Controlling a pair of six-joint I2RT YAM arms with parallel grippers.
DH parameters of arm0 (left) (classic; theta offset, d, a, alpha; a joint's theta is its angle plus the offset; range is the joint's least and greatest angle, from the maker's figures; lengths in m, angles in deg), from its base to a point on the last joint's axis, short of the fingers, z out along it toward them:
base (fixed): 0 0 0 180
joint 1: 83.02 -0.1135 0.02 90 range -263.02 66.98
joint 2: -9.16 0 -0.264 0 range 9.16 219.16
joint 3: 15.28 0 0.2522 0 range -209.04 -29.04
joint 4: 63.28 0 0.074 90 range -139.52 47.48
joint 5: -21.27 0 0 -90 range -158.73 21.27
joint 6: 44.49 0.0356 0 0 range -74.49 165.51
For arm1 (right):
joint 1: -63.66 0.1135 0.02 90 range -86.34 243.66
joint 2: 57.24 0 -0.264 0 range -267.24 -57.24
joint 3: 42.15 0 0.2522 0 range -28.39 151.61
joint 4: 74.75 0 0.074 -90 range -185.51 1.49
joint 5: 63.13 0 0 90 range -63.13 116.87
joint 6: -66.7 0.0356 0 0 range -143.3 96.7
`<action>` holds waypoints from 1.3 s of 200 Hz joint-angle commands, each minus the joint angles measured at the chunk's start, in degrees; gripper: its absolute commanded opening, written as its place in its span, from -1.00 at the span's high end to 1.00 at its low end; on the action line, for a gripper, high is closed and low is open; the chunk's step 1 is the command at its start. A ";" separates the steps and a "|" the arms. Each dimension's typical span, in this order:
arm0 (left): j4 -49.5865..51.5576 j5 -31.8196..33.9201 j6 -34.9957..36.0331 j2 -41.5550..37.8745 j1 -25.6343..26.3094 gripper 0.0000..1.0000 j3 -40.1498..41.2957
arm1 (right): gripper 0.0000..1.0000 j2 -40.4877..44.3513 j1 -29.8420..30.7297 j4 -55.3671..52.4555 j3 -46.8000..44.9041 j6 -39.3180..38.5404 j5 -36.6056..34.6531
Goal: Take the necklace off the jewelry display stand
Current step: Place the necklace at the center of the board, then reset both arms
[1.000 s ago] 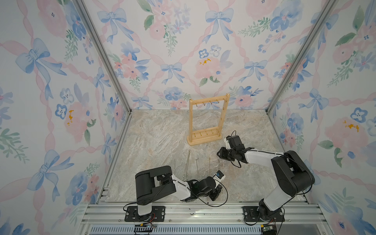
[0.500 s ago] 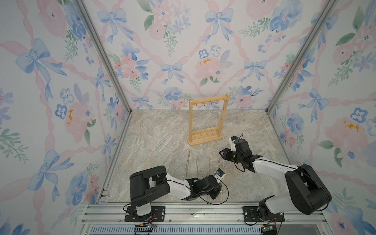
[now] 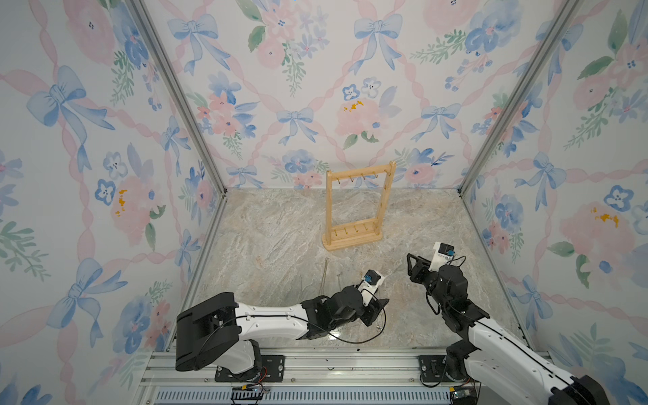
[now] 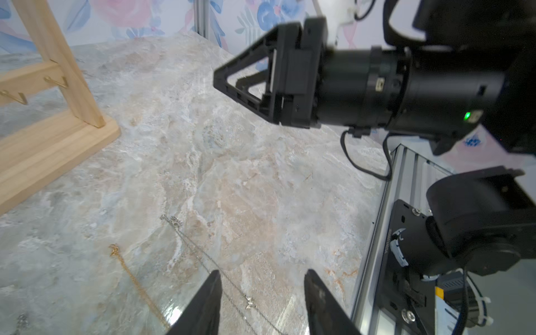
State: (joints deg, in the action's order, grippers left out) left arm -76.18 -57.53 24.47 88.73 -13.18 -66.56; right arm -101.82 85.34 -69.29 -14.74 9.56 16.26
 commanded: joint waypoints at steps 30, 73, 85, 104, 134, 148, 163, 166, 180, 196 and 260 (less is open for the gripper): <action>1.95 2.67 3.44 -13.00 -8.43 -0.69 3.08 | -0.04 9.16 -0.51 0.13 -4.32 -1.11 -17.33; 3.10 12.07 2.70 -20.17 -13.36 -0.96 4.70 | -0.10 12.11 -0.51 -1.31 -5.04 -2.45 -23.16; 3.10 14.31 1.12 -21.42 -14.86 -0.96 5.33 | -0.12 12.98 -0.52 -1.04 -5.26 -4.06 -23.31; 3.19 18.88 -2.15 -23.54 -17.08 -0.96 6.71 | -0.23 13.97 -0.49 -0.16 -5.77 -5.92 -23.40; 3.36 21.21 -4.68 -26.25 -21.05 -0.96 7.38 | -0.29 11.05 0.05 2.92 -6.22 -7.71 -23.47; 3.94 22.35 -4.54 -26.98 -23.09 -0.96 6.74 | -0.34 9.38 0.48 2.85 -5.25 -8.70 -23.57; 4.80 22.03 -4.32 -27.40 -25.95 -0.96 5.73 | -0.37 9.39 1.77 2.36 -4.77 -9.95 -25.31; 4.93 21.88 -4.14 -27.45 -26.60 -0.96 5.44 | -0.38 9.56 2.07 2.34 -4.84 -10.17 -25.86; 5.50 21.28 -3.03 -27.31 -29.43 -0.96 4.34 | -0.41 10.05 3.07 3.06 -5.25 -11.43 -27.35; 5.74 20.26 -2.18 -26.55 -33.03 -0.96 3.22 | -0.46 9.49 3.81 4.18 -5.56 -12.70 -28.67; 5.57 5.21 -2.87 -20.16 -50.57 -0.96 0.05 | -0.98 5.68 8.46 6.27 -3.87 -18.41 -32.19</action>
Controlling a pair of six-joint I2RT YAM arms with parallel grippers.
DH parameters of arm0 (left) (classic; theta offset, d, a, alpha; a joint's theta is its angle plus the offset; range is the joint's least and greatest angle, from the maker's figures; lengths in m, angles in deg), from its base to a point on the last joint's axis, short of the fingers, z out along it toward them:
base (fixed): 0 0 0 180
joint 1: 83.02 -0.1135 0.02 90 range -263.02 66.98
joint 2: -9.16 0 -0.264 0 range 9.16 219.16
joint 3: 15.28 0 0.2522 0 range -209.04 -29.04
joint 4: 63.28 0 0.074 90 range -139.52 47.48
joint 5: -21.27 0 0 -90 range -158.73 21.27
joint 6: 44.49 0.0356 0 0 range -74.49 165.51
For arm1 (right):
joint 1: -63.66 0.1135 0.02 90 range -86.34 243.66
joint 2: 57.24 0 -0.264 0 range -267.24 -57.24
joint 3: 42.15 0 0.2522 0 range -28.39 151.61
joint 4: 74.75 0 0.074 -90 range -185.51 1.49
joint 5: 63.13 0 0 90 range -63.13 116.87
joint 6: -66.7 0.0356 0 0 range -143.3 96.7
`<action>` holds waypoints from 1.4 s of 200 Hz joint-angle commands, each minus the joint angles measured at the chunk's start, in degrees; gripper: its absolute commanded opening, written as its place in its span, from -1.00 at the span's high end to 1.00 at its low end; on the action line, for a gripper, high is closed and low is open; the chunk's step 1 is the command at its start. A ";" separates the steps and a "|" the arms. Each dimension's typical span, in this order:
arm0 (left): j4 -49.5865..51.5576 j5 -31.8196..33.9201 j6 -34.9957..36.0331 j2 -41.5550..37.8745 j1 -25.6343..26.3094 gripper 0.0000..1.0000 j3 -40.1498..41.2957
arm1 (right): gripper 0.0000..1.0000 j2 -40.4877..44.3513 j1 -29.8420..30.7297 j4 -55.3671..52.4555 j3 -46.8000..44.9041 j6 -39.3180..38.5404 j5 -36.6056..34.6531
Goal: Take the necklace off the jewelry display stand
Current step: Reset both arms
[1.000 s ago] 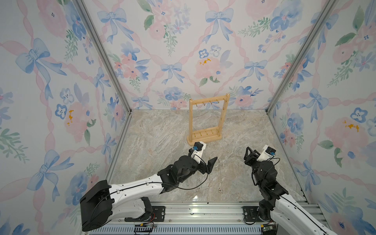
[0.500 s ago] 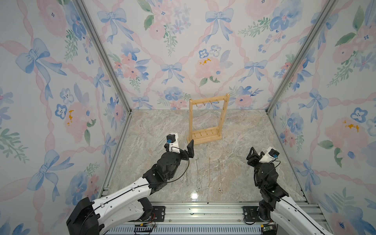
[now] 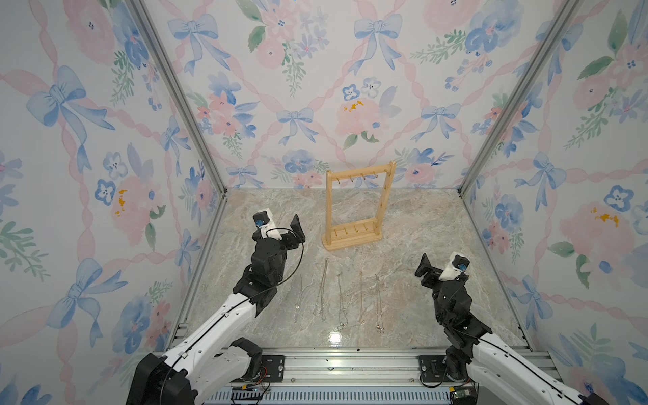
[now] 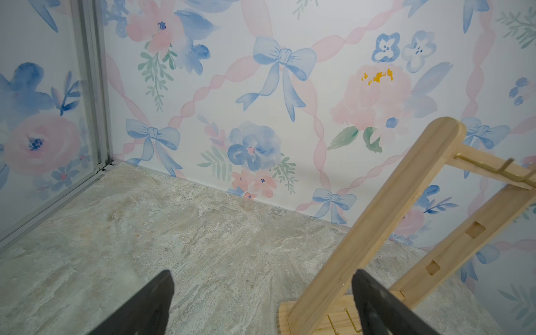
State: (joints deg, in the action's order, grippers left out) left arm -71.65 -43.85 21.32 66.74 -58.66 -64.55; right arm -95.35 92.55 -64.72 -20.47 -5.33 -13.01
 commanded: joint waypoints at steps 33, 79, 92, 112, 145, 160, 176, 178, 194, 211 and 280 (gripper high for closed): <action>0.82 -13.91 3.23 2.48 -11.13 -0.96 -0.80 | -0.98 -5.24 2.20 1.56 4.12 -5.04 -2.65; -3.30 -11.16 11.86 0.08 -12.53 -0.96 3.60 | -0.98 -9.92 3.20 0.91 6.92 -7.88 -2.65; -4.95 -12.28 11.19 0.55 -14.26 -0.96 4.75 | -0.98 -10.79 3.02 0.66 7.43 -7.92 -2.38; -7.78 -13.64 10.04 2.06 -17.24 -0.96 6.38 | -0.98 -11.37 2.24 0.90 7.77 -8.33 -1.21; -10.66 -16.79 10.36 5.67 -22.42 -0.96 6.28 | -0.98 -13.98 -6.05 1.06 10.30 -8.01 4.51; -11.07 -18.17 11.33 7.73 -23.45 -0.96 5.07 | -0.98 -15.64 -11.16 0.97 12.47 -6.83 9.16; -12.05 -19.22 10.39 10.51 -24.14 -0.96 3.39 | -0.98 -18.46 -17.31 2.24 14.77 -7.93 15.45; -12.41 -19.51 10.50 10.90 -24.22 -0.96 3.26 | -0.98 -18.90 -18.04 2.45 15.04 -8.13 16.10; -15.23 -20.58 12.14 14.17 -24.74 -0.96 2.21 | -0.98 -23.37 -22.74 4.72 17.54 -11.44 21.42; -16.42 -19.42 14.78 17.78 -25.59 -0.96 1.15 | -0.98 -29.31 -25.31 8.76 19.70 -17.71 25.50; -21.44 -23.26 14.97 27.96 -32.09 -0.96 4.08 | -0.98 -38.27 -26.34 8.42 22.26 -24.34 33.85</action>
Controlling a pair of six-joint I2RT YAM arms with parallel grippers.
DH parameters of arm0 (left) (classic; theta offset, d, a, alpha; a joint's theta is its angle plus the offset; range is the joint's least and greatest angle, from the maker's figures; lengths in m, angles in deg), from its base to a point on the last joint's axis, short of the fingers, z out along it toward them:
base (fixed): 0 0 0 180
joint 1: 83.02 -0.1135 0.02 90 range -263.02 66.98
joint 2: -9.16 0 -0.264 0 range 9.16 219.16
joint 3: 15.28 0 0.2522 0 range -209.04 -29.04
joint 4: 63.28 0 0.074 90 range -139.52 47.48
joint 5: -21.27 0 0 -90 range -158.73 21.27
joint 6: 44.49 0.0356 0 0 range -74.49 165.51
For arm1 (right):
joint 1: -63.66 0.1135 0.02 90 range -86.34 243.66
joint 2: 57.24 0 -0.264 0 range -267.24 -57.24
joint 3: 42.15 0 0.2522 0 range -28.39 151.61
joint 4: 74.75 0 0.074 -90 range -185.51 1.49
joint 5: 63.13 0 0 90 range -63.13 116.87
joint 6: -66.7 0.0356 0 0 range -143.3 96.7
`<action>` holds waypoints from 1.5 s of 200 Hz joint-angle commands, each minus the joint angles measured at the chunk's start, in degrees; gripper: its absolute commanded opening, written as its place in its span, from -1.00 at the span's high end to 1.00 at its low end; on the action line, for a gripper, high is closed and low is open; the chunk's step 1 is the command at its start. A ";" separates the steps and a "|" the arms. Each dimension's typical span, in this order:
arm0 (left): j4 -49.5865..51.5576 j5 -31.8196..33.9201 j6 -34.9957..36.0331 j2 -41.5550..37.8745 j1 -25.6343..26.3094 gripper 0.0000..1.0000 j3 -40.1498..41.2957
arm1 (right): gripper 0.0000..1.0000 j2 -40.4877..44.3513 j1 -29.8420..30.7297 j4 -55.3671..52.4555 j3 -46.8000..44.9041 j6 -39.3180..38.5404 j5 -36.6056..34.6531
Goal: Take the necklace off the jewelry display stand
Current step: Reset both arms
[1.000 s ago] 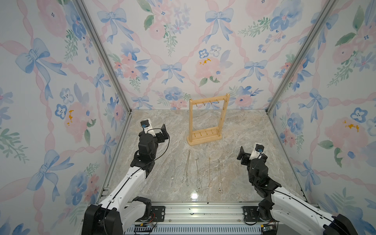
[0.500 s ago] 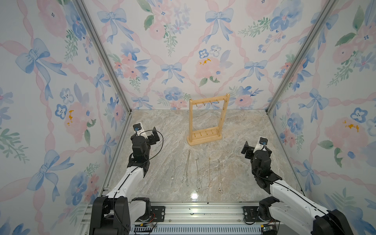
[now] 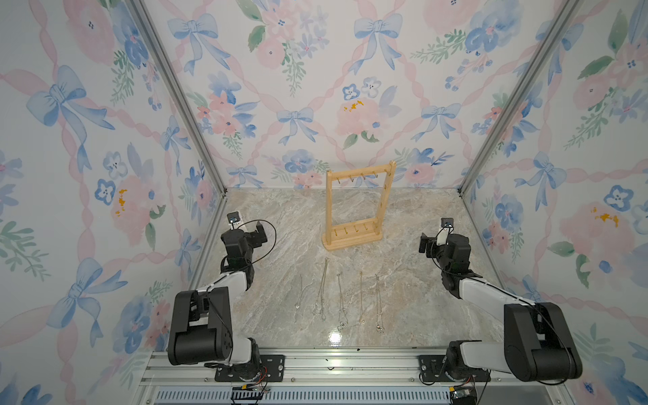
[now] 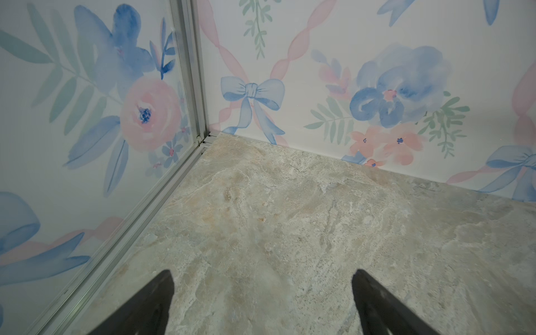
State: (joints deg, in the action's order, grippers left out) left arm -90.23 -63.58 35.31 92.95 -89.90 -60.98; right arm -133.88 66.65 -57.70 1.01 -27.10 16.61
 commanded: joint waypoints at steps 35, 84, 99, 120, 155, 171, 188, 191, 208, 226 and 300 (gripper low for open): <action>-2.90 -4.96 2.01 0.45 0.35 -0.96 1.43 | -0.98 0.15 0.75 -1.88 1.87 -1.78 5.88; 1.16 -2.61 1.83 -0.26 3.95 -0.96 2.17 | -0.98 -1.47 2.60 -1.10 -0.91 -1.80 4.53; 1.66 -2.37 1.14 1.36 4.06 -0.96 2.27 | -0.98 -3.37 2.86 4.12 -2.82 -1.06 4.81; -4.96 -2.49 -1.89 1.86 4.28 -0.96 5.14 | -0.98 -5.08 2.64 11.32 -4.81 0.30 4.80; -11.91 -1.62 1.10 2.09 6.26 -0.96 8.81 | -0.98 -7.99 2.23 17.31 -6.55 0.96 4.77; -14.72 -1.43 2.96 1.96 7.75 -0.96 10.51 | -0.98 -10.20 1.85 24.65 -9.31 1.31 4.92; -19.77 -2.64 4.32 2.17 8.54 -0.96 13.32 | -0.98 -13.07 2.00 30.28 -10.85 1.16 4.62; -20.93 -2.76 4.37 2.31 8.54 -0.96 13.87 | -0.98 -13.13 2.10 30.42 -10.93 1.02 4.47; -23.02 -3.58 4.71 1.75 8.63 -0.96 15.32 | -0.98 -12.86 2.64 31.25 -11.63 0.43 3.68; -28.00 -4.71 5.30 1.35 8.76 -0.96 18.23 | -0.98 -13.02 3.35 36.37 -14.28 -0.29 3.72; -38.85 0.16 9.46 4.87 13.07 -0.96 22.30 | -0.98 -12.89 2.94 30.86 -11.50 0.26 3.86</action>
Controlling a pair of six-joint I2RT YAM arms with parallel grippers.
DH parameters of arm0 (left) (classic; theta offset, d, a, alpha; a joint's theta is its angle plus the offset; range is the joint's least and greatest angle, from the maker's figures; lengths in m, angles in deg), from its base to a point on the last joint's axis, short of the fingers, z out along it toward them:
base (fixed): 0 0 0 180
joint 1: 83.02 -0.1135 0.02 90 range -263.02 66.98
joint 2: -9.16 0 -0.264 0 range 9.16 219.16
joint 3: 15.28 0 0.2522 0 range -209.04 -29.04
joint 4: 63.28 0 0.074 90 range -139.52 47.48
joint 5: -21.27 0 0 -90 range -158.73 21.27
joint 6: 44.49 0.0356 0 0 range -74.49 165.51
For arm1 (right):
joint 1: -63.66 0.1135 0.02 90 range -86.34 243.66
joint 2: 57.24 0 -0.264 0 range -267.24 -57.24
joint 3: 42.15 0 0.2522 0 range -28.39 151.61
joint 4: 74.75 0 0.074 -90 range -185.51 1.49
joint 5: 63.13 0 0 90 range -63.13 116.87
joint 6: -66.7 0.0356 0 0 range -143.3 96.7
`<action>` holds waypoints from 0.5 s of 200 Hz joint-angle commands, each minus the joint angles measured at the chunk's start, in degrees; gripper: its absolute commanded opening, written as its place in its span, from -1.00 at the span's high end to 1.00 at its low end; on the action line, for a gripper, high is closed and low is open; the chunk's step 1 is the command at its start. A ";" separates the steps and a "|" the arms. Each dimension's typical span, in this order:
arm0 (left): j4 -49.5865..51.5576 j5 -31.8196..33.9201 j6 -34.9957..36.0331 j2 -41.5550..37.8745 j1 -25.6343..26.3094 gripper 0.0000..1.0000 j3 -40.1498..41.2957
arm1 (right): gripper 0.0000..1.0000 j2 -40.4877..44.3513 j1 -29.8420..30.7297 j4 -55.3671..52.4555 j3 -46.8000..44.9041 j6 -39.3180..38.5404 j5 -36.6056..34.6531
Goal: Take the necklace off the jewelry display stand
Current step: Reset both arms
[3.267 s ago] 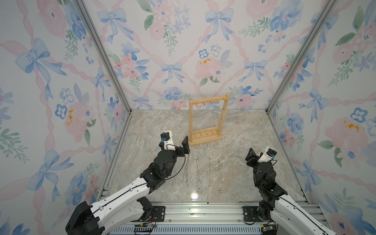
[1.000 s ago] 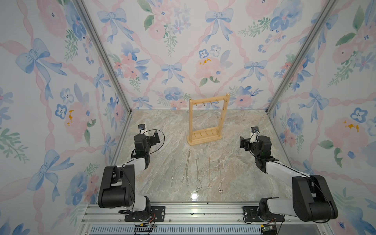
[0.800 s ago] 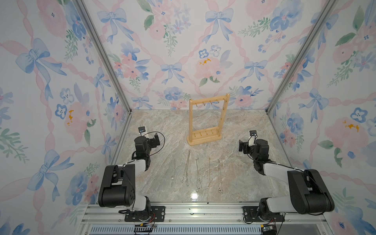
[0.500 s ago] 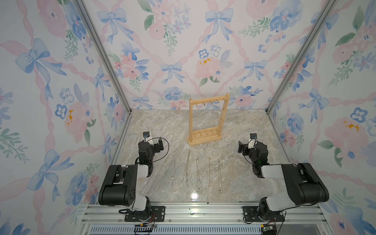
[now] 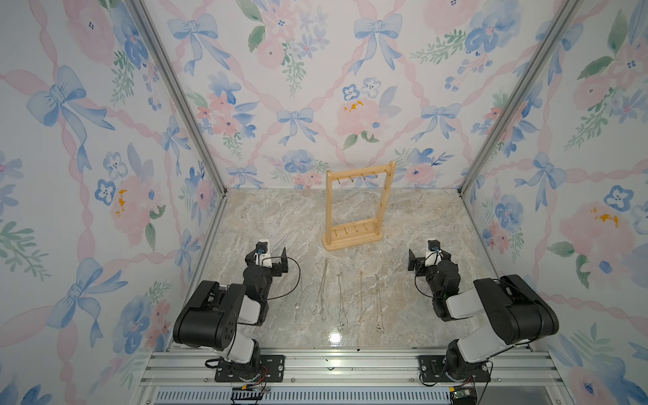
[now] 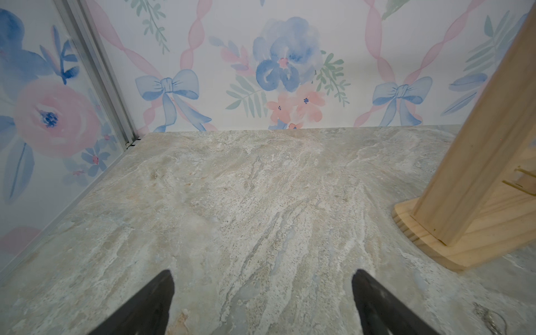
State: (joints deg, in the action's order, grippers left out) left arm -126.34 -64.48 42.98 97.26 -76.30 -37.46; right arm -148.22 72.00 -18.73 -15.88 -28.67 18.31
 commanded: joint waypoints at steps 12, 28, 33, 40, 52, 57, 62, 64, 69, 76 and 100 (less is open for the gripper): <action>-1.18 1.03 -0.02 0.75 -1.80 -0.96 -2.16 | -0.98 2.15 -5.65 -16.68 9.31 5.12 6.14; -0.35 2.07 -0.81 0.70 -2.15 -0.96 -2.56 | -0.98 1.51 -7.93 -14.69 8.98 6.82 8.48; -0.30 2.14 -0.82 0.67 -2.15 -0.96 -2.58 | -0.98 1.73 -7.61 -15.53 9.06 6.53 8.01; -0.31 2.12 -0.82 0.72 -2.06 -0.96 -2.60 | -0.98 1.71 -7.51 -15.27 9.04 6.46 7.86; -0.22 2.24 -0.82 0.76 -2.06 -0.96 -2.59 | -0.98 1.76 -7.47 -15.59 9.17 6.34 7.85; -0.26 2.25 -0.82 0.72 -2.06 -0.96 -2.61 | -0.98 1.65 -7.46 -15.12 9.03 6.46 7.85; -0.26 2.25 -0.82 0.62 -2.06 -0.96 -2.53 | -0.98 1.60 -7.40 -15.01 9.02 6.39 7.70; -0.24 2.25 -0.82 0.66 -2.06 -0.96 -2.53 | -0.98 1.66 -7.38 -15.19 9.02 6.41 7.68; -0.30 2.20 -0.82 0.55 -2.06 -0.96 -2.51 | -0.98 1.76 -7.31 -15.40 9.04 6.33 7.60; -0.35 2.33 -0.82 0.49 -1.99 -0.96 -2.36 | -0.98 1.57 -7.27 -15.05 9.02 6.32 7.38; -0.28 2.39 -0.82 0.50 -1.97 -0.96 -2.38 | -0.98 1.75 -6.48 -15.26 8.97 5.65 5.92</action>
State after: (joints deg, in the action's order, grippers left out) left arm -126.19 -62.58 42.74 97.36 -78.16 -39.30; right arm -147.23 64.59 -32.37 -6.79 -23.45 24.91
